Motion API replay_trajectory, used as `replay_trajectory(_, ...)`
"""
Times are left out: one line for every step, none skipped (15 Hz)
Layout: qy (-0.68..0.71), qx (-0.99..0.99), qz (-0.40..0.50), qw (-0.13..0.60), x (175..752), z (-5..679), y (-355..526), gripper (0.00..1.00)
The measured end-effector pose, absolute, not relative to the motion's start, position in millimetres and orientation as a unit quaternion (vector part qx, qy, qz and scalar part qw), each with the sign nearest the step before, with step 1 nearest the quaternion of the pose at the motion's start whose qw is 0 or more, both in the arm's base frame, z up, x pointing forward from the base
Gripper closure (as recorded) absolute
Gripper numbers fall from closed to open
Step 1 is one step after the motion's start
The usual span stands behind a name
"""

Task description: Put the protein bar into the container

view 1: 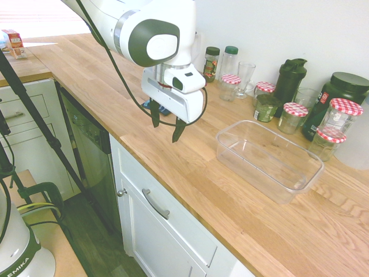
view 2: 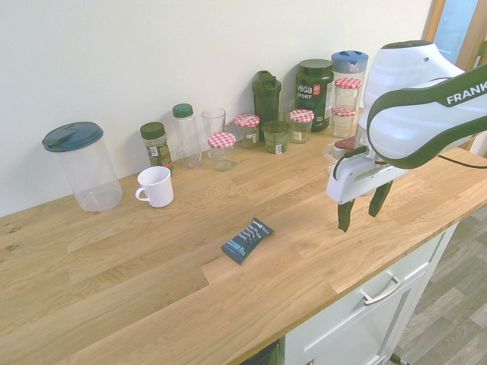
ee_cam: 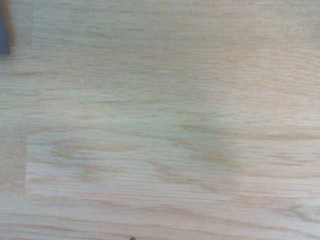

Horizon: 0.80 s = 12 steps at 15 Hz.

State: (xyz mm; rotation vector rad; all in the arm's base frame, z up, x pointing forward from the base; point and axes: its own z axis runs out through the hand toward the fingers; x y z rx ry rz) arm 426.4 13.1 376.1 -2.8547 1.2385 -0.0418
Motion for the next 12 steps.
replay_trajectory(0.398,-0.917,-0.013,0.015,426,376,13,0.0)
replay_trajectory(0.398,-0.917,-0.013,0.015,427,376,13,0.0)
replay_trajectory(0.396,-0.918,-0.015,0.015,428,378,15,0.0)
replay_trajectory(0.394,-0.919,-0.017,0.015,429,380,19,0.0)
replay_trajectory(0.389,-0.921,-0.019,0.014,431,382,27,0.0)
replay_trajectory(0.381,-0.924,-0.022,0.013,434,383,38,0.0)
replay_trajectory(0.369,-0.929,-0.024,0.011,437,384,51,0.0)
replay_trajectory(0.352,-0.936,-0.028,0.008,440,386,67,0.0)
replay_trajectory(0.329,-0.944,-0.032,0.005,444,390,84,0.0)
replay_trajectory(0.305,-0.952,-0.037,0.001,447,395,100,0.0)
replay_trajectory(0.278,-0.96,-0.041,-0.002,451,402,114,0.0)
replay_trajectory(0.254,-0.966,-0.043,-0.004,458,409,125,0.0)
